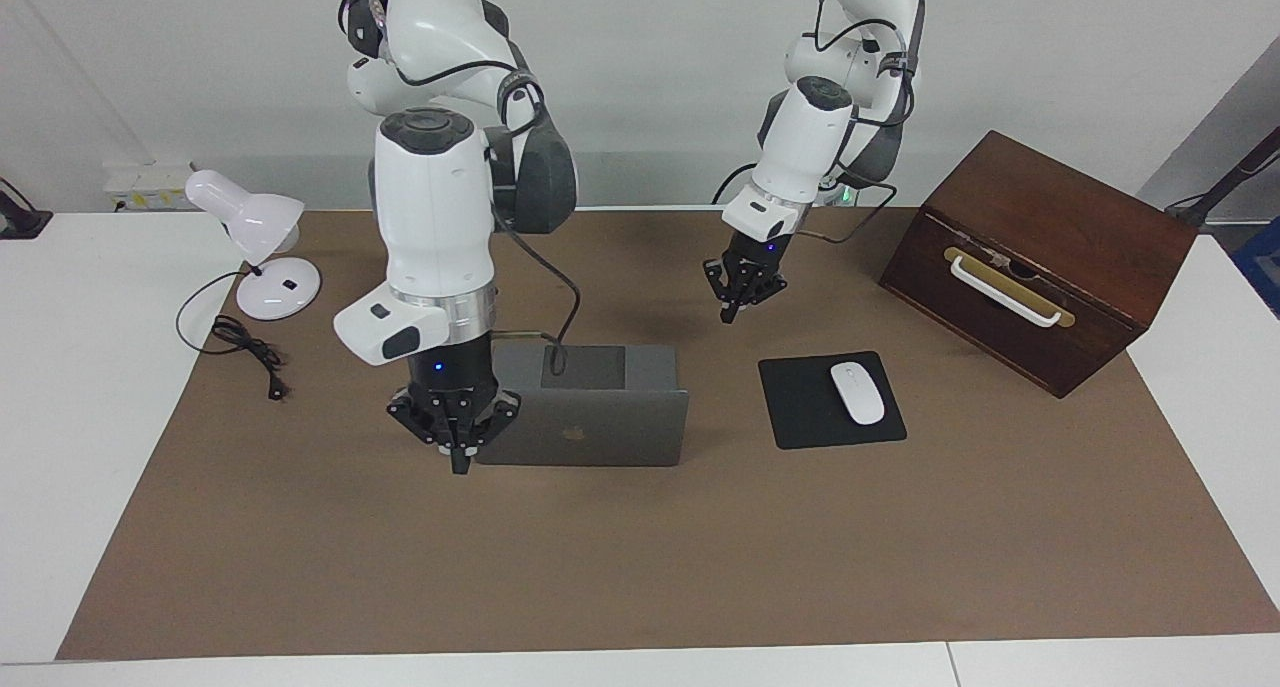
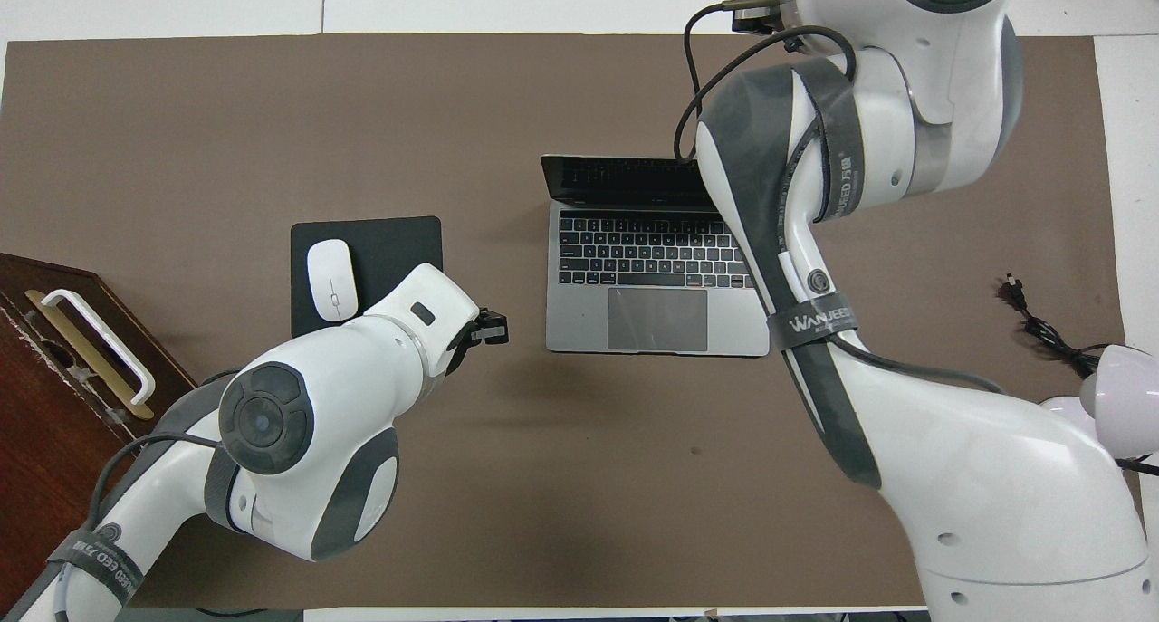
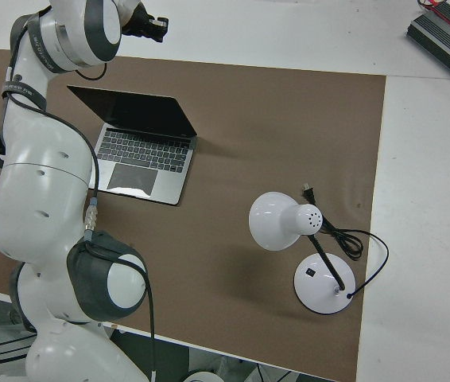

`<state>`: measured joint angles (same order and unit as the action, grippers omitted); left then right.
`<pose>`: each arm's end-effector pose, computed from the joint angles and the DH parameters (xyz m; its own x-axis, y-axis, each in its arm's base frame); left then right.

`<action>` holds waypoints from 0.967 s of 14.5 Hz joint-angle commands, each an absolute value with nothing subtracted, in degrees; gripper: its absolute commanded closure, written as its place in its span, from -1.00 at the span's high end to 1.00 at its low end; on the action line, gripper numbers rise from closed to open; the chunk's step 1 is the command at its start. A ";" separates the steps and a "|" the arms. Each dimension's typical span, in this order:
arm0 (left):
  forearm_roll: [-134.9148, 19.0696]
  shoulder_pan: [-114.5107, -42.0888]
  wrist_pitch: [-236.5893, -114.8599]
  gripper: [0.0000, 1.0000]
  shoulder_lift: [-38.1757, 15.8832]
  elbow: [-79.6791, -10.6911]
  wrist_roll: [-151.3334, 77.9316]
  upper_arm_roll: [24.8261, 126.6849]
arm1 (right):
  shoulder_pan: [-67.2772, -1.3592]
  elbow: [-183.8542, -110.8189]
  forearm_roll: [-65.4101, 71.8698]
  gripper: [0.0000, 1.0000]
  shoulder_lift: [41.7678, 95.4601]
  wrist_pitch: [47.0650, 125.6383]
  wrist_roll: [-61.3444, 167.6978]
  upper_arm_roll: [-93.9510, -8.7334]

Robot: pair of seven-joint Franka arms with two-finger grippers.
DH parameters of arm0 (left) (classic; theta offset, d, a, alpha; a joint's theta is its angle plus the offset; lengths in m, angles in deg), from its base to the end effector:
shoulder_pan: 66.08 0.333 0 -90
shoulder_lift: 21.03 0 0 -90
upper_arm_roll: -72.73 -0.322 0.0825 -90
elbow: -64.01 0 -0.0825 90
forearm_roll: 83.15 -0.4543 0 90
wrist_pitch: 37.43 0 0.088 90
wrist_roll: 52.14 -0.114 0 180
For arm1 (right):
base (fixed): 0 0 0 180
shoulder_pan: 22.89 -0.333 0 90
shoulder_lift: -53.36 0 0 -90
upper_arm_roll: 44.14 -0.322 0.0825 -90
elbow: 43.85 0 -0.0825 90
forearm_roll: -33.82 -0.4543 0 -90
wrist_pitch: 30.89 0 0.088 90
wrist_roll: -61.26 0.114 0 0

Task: Close laptop with both arms
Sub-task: 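Move the left gripper toward the laptop front while the right gripper reaches the lid, then push the laptop lid down with the right gripper while the left gripper steadies the base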

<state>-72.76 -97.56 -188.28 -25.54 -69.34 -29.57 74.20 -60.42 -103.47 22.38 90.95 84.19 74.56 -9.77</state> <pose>0.4943 -0.3159 0.3668 0.9592 0.0009 0.2829 -0.0780 -0.9604 0.2676 0.8005 0.2186 0.5393 0.9103 -0.0328 0.4127 -0.0622 -0.9964 0.0580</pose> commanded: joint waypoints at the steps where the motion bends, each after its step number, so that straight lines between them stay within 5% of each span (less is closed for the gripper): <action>1: -71.99 -101.06 -196.21 -1.00 -23.94 -71.33 -31.14 73.34 | -62.62 -103.79 19.59 -1.00 91.86 84.42 75.59 -7.58; 8: -71.99 -103.79 -209.69 -1.00 -22.44 -77.84 -42.91 73.34 | -66.39 -104.05 19.41 -1.00 93.88 88.98 76.47 -5.83; 14: -72.25 -106.25 -227.69 -1.00 -13.75 -80.13 -43.09 73.34 | -72.63 -108.00 15.65 -1.00 94.23 88.55 75.59 -0.21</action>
